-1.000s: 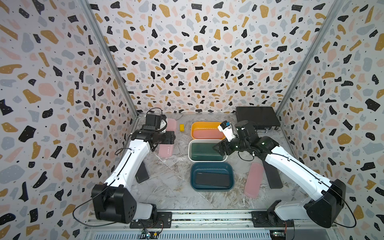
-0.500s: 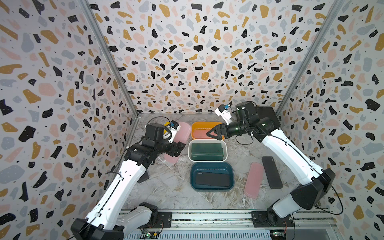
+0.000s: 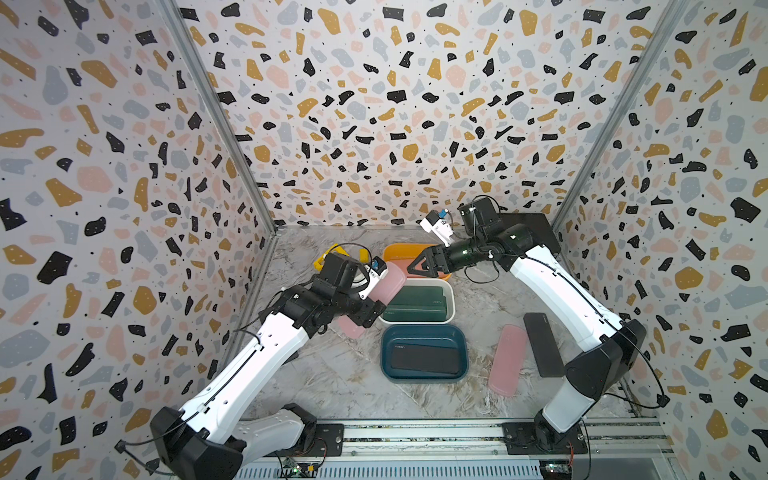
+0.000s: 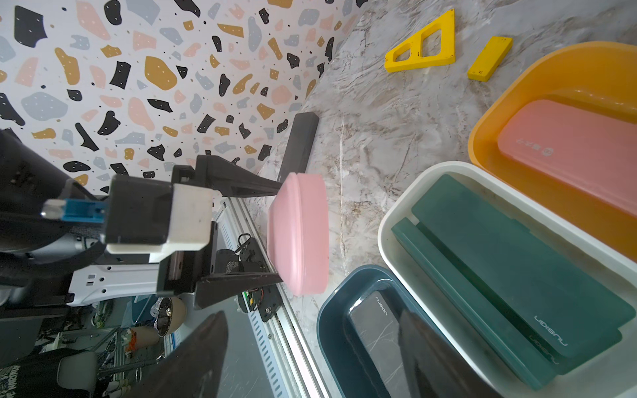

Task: Place the pencil cases by color into the storage box
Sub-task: Pick up the pencil case from the center of the board.

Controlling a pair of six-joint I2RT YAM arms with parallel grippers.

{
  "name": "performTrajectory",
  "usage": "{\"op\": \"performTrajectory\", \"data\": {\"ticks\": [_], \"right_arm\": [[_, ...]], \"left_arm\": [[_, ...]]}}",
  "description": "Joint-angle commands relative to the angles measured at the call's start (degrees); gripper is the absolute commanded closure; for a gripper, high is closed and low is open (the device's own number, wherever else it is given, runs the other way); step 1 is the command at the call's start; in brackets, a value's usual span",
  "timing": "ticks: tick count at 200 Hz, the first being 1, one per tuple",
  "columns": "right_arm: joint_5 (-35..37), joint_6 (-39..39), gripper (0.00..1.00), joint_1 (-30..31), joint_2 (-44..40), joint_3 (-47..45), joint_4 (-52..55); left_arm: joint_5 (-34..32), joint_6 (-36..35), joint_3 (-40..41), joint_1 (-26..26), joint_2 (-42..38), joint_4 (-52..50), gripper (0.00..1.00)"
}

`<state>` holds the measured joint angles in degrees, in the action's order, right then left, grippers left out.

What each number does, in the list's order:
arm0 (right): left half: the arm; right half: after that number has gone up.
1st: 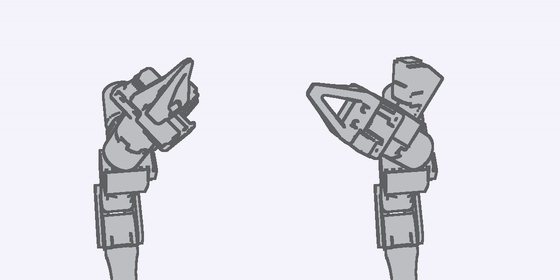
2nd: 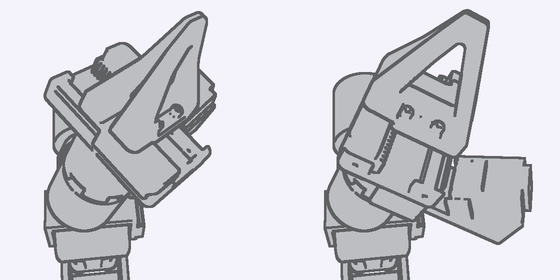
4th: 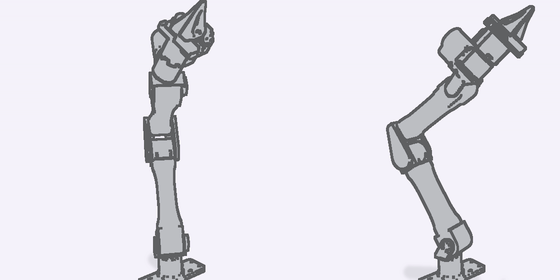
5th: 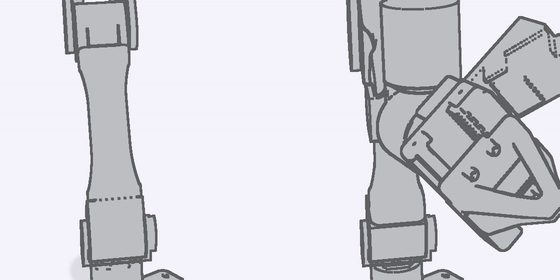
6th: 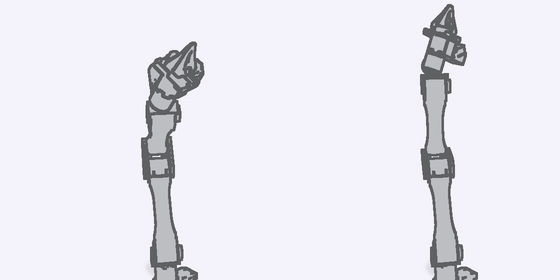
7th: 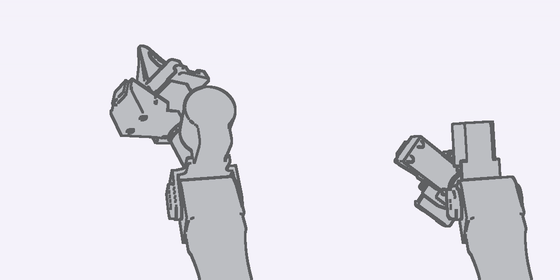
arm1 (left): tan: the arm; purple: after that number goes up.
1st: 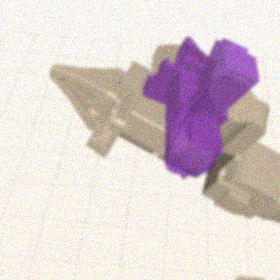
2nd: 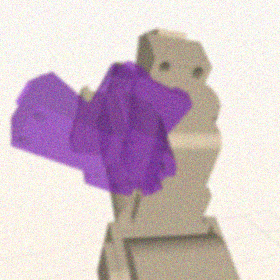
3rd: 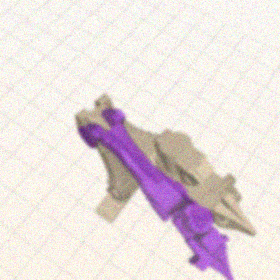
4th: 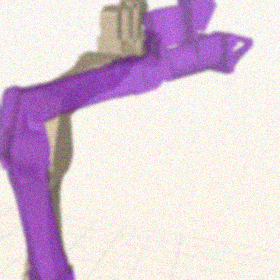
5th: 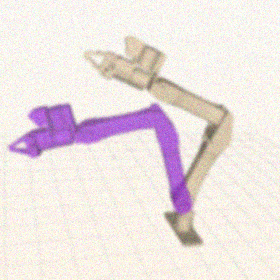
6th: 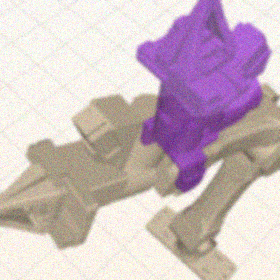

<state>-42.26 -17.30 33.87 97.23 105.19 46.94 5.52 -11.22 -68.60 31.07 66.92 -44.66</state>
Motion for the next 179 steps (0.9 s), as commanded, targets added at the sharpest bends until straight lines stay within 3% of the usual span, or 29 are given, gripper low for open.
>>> {"op": "performTrajectory", "data": {"ticks": [1, 66, 107, 179], "right_arm": [[-1.51, -0.60, 0.18, 0.75, 0.25, 2.19, 0.39], [-1.85, -1.07, 0.22, 1.88, 2.38, 2.15, -0.56], [-2.64, -1.48, 0.44, 2.12, 2.82, 2.21, -0.80], [-3.39, 0.12, 0.64, 2.17, 2.70, 1.70, 1.53]], "left_arm": [[-1.77, -0.88, -3.11, 1.64, 0.63, 1.58, 0.25], [-2.62, -0.31, -5.49, 5.52, 2.41, 2.75, 0.25], [-3.87, -0.29, -6.04, 7.22, 3.53, 3.22, 0.25], [-6.52, -0.72, -6.91, 7.77, 3.92, 4.79, 0.24]]}}
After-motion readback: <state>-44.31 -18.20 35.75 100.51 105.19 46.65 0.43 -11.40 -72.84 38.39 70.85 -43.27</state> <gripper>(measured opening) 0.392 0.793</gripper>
